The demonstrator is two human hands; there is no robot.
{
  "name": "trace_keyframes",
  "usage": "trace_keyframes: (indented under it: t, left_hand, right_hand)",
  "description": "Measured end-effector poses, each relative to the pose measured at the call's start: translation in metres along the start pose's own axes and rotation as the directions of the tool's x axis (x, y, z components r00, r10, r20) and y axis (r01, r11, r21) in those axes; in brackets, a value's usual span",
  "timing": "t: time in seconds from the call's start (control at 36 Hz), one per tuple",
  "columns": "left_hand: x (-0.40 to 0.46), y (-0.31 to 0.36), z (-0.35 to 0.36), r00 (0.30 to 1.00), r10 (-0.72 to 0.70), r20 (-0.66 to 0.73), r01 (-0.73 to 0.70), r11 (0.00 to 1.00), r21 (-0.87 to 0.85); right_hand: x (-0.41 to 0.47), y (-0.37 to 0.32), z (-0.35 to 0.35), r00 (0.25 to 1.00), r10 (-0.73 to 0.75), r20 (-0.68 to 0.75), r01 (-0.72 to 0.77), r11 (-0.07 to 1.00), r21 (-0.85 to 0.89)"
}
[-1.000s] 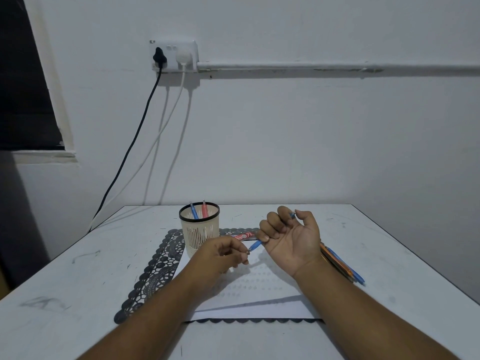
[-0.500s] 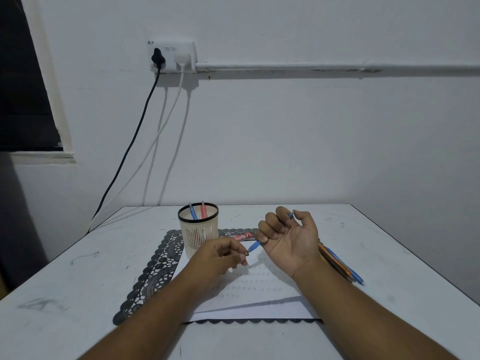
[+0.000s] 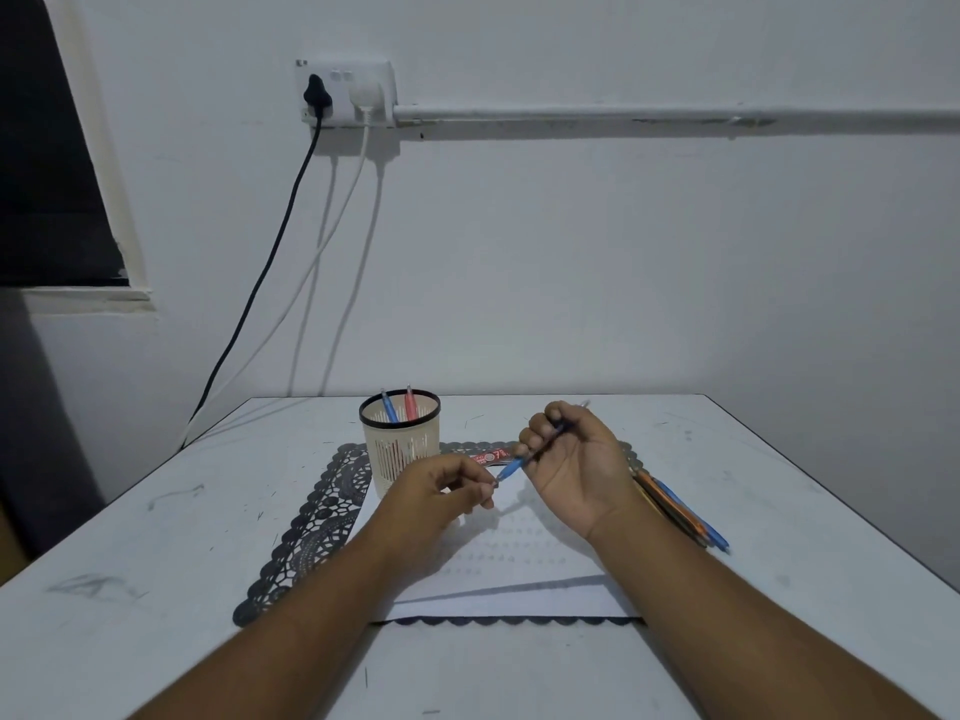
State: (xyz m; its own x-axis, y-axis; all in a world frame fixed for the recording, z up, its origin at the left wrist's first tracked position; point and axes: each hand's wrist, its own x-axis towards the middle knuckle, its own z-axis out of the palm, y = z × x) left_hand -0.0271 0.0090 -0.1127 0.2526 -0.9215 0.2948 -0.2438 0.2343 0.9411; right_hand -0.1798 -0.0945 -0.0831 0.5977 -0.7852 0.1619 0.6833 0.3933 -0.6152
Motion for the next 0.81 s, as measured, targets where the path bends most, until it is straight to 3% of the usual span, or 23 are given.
trace_keyframes:
  t: [0.06,0.11,0.19,0.31,0.44,0.56,0.64,0.69,0.75,0.81]
  left_hand:
    - [0.001,0.0,-0.001,0.999,0.032,-0.008,-0.031,0.999,0.035]
    - [0.002,0.0,-0.002,0.998,0.057,-0.017,-0.057,0.998,0.039]
    - [0.003,-0.003,-0.003,0.997,0.068,-0.026,-0.067,0.997,0.029]
    - [0.003,-0.004,-0.007,0.996,0.078,-0.034,-0.076,0.996,0.047]
    - [0.006,-0.016,-0.019,0.999,0.036,0.004,-0.037,0.985,0.169]
    - [0.003,-0.017,-0.028,0.992,-0.01,0.122,-0.039,0.92,0.39]
    - [-0.012,-0.015,-0.035,0.973,0.028,0.228,-0.179,0.718,0.673]
    - [-0.021,-0.022,-0.041,0.939,0.072,0.336,-0.319,0.548,0.773]
    - [-0.025,-0.031,-0.047,0.913,0.094,0.398,-0.386,0.517,0.764]
    - [-0.027,-0.034,-0.052,0.907,0.075,0.413,-0.386,0.537,0.75]
  right_hand:
    - [0.002,0.002,-0.002,0.999,0.033,-0.033,-0.035,0.996,-0.083]
    - [0.002,0.005,-0.004,0.997,0.011,-0.075,-0.034,0.947,-0.319]
    - [-0.003,0.006,-0.004,0.998,-0.05,-0.028,0.017,0.717,-0.697]
    - [-0.011,0.0,0.0,0.998,0.042,0.051,0.007,0.702,-0.712]
    - [-0.013,-0.005,0.002,1.0,-0.014,0.001,0.012,0.765,-0.644]
    - [-0.04,0.003,-0.023,0.995,0.102,0.012,-0.068,0.737,-0.673]
    - [-0.056,0.008,-0.039,0.98,0.197,0.017,-0.116,0.64,-0.76]
    - [-0.06,0.01,-0.038,0.979,0.202,0.038,-0.063,0.467,-0.882]
    - [-0.063,0.013,-0.031,0.978,0.19,0.09,0.027,0.31,-0.95]
    - [-0.067,0.017,-0.025,0.98,0.171,0.106,0.055,0.283,-0.958]
